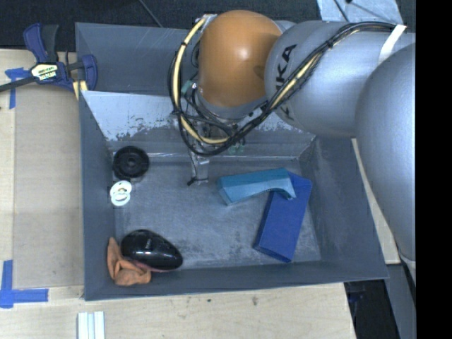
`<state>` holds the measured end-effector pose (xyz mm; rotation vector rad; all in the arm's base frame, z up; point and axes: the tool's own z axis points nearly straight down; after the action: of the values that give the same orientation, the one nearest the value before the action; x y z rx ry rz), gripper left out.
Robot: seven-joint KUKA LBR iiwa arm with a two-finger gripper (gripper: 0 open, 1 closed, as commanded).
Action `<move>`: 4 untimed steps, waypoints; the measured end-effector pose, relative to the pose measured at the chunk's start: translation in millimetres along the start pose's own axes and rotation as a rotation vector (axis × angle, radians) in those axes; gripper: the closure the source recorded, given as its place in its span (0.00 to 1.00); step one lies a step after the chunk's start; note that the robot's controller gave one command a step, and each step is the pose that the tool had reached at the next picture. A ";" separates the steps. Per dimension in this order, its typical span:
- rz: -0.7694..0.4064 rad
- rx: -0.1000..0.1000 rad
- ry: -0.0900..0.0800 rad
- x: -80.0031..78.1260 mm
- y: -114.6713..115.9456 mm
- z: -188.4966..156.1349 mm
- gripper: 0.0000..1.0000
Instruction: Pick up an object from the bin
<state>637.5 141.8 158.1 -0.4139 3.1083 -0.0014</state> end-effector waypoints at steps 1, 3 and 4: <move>-0.067 -0.002 0.003 13.6 -22.0 4.9 0.00; 0.273 -0.001 0.004 43.1 -54.9 10.2 0.00; 0.103 -0.001 0.001 39.1 -78.5 26.9 0.00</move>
Offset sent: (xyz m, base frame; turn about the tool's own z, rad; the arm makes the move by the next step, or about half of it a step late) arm -0.0391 -0.0498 -0.0109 0.2848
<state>620.5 55.8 131.0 -0.2533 3.1264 0.0001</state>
